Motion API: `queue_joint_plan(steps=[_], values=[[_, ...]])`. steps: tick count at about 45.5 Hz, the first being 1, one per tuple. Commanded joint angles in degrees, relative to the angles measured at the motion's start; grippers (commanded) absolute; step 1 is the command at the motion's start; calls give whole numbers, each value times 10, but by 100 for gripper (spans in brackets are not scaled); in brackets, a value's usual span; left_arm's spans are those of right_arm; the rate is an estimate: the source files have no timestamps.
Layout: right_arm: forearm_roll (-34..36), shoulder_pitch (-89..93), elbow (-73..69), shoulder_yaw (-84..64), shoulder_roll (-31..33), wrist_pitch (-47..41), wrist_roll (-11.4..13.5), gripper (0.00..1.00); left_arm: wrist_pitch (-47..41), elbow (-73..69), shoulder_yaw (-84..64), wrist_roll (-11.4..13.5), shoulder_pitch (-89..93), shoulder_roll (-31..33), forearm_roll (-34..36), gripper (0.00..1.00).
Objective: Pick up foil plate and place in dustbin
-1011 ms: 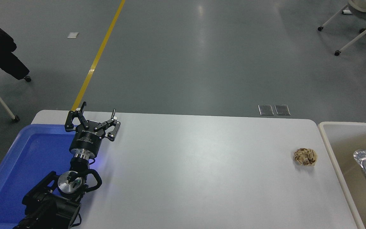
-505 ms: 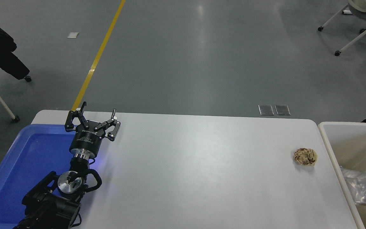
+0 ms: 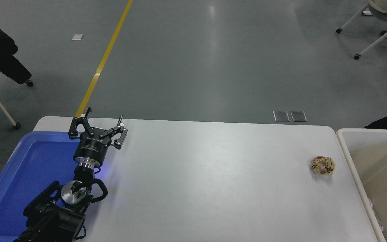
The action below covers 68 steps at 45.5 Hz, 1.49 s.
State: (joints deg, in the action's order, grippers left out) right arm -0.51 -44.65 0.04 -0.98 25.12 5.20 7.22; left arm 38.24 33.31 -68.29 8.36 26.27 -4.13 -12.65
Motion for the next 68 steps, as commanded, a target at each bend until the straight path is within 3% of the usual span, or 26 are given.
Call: queue_joint_plan(steps=[1,14,22,28,35,44,58,68], values=[[-34,-104,-109,-74,81,-37,2,100,0,0,0,0,0,0,0,99],[-103,-278,-476,-161,245,-36,3,100,0,0,0,0,0,0,0,99],[-136,-505,-696,-402,281,-40,-4,100,0,0,0,-1,0,0,0,99],[-134,-659,-772,-574,230,-75,-5,100,0,0,0,-1,0,0,0,99],[-132,-758,-834,-666,180,-141,-18,100,0,0,0,0,0,0,0,99],[-130,-819,-862,-679,107,-237,-27,100,0,0,0,0,0,0,0,99],[-124,-878,-874,-682,-27,-307,-27,100,0,0,0,0,-1,0,0,99],[-8,-889,-884,-684,-86,-343,-27,100,-1,0,0,0,-1,0,0,99]])
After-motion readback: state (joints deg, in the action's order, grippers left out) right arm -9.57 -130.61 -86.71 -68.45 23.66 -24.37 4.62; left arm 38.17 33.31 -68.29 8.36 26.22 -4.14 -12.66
